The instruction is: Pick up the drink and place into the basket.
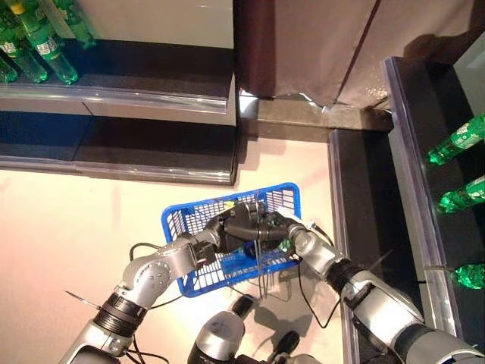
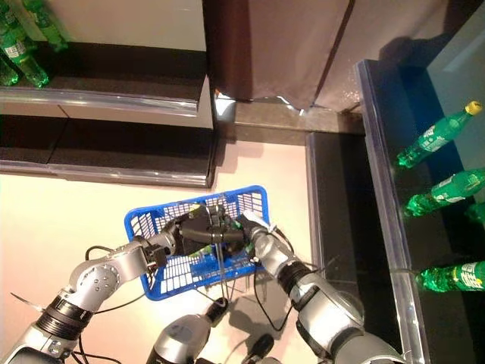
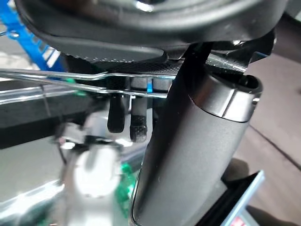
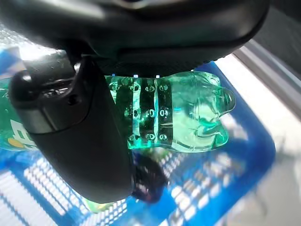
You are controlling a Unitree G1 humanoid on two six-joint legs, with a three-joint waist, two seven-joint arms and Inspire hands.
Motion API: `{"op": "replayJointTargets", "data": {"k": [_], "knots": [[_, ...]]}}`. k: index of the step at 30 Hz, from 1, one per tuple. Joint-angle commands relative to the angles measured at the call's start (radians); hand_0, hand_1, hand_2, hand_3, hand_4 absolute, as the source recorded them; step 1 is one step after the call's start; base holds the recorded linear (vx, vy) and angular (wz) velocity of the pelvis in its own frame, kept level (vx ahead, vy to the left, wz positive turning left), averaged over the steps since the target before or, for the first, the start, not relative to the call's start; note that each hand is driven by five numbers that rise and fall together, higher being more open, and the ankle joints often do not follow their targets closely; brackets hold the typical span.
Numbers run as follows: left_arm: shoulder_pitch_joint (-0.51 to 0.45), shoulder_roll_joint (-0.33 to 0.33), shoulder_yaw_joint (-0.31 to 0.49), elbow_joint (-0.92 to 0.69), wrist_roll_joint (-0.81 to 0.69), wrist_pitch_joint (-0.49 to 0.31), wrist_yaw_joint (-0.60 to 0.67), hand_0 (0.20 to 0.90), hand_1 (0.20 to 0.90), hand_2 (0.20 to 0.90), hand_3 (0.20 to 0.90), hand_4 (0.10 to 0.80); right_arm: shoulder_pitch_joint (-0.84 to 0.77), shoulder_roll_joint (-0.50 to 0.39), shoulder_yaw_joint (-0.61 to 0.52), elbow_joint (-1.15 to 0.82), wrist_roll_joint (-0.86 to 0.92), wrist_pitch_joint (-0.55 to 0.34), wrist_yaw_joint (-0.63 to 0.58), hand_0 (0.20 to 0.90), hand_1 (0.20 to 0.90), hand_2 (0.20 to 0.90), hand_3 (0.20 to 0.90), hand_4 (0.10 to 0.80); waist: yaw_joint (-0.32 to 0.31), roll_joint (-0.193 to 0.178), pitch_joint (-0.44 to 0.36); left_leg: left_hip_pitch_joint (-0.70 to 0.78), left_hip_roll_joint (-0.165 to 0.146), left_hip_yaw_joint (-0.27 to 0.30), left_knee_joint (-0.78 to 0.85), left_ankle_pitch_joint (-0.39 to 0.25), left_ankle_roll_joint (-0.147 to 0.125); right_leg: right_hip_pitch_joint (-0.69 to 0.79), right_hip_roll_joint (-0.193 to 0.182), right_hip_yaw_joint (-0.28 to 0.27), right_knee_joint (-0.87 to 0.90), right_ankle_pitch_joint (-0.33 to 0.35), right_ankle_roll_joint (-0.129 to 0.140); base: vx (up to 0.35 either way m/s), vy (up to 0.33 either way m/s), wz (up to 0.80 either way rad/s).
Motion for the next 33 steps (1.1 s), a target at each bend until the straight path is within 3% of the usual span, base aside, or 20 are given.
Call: {"op": "replayJointTargets", "data": {"k": [1,7,8,9,10,11,17,33], "knots": [[-0.098,-0.305,-0.086,-0.111,-0.146,-0.122,-0.207,0.300,0.300,0.300,0.200,0.100,-0.162,0.084,0.097,0.000,-0.129,-0.060,0.009,0.300,0.300,0.300,0.200,0.100,0.012,0.005,-0.465,0.008,0.004,0.126,-0.036,-0.059,-0.011,-0.035,-0.005,-0.025,0.023,0.017,0.007,0.000,0.000,0.00],[-0.112,-0.311,-0.103,-0.080,-0.160,-0.117,-0.232,0.300,0.300,0.300,0.200,0.100,-0.204,0.059,0.140,0.000,-0.227,-0.102,0.076,0.300,0.300,0.300,0.200,0.100,0.015,-0.006,-0.467,0.004,0.001,0.120,-0.030,-0.058,-0.011,-0.037,-0.011,-0.030,0.026,0.021,0.011,0.012,0.004,0.06],[-0.113,-0.312,-0.106,-0.079,-0.161,-0.119,-0.233,0.300,0.300,0.300,0.200,0.100,-0.204,0.057,0.146,0.003,-0.233,-0.109,0.085,0.326,0.326,0.326,0.230,0.130,0.015,-0.007,-0.467,0.004,0.001,0.120,-0.030,-0.058,-0.011,-0.037,-0.011,-0.031,0.025,0.021,0.012,0.014,0.005,0.11],[-0.114,-0.313,-0.110,-0.079,-0.165,-0.118,-0.235,0.300,0.300,0.300,0.200,0.100,-0.203,0.055,0.153,0.008,-0.241,-0.123,0.092,0.406,0.406,0.406,0.324,0.224,0.016,-0.008,-0.468,0.003,0.001,0.119,-0.030,-0.058,-0.012,-0.036,-0.012,-0.032,0.024,0.022,0.012,0.018,0.005,0.10],[-0.116,-0.314,-0.115,-0.080,-0.167,-0.118,-0.237,0.300,0.300,0.300,0.200,0.100,-0.202,0.054,0.162,0.017,-0.256,-0.133,0.102,0.752,0.752,0.752,0.727,0.627,0.018,-0.010,-0.468,0.003,0.000,0.118,-0.029,-0.057,-0.012,-0.036,-0.013,-0.034,0.023,0.023,0.013,0.022,0.004,0.11],[-0.118,-0.316,-0.120,-0.080,-0.170,-0.120,-0.238,0.300,0.300,0.300,0.200,0.100,-0.199,0.054,0.167,0.023,-0.264,-0.141,0.103,0.900,0.900,0.900,0.900,0.800,0.019,-0.010,-0.468,0.003,0.000,0.117,-0.028,-0.058,-0.012,-0.034,-0.013,-0.036,0.022,0.024,0.013,0.029,0.003,0.12],[-0.118,-0.330,-0.141,-0.070,-0.165,-0.126,-0.245,0.300,0.300,0.300,0.200,0.100,-0.189,0.056,0.184,0.060,-0.290,-0.180,0.116,0.900,0.900,0.900,0.900,0.800,0.026,-0.015,-0.467,0.006,-0.004,0.112,-0.023,-0.061,-0.012,-0.028,-0.016,-0.045,0.019,0.028,0.015,0.014,0.003,0.05],[-0.120,-0.330,-0.100,-0.037,-0.168,-0.217,-0.166,0.300,0.300,0.300,0.200,0.100,-0.151,0.021,0.148,0.006,-0.173,-0.129,0.165,0.900,0.900,0.900,0.900,0.800,-0.004,-0.021,-0.460,0.020,0.000,0.133,-0.018,-0.071,-0.016,-0.035,-0.018,-0.021,0.015,0.039,0.022,0.000,0.000,0.00]]}}
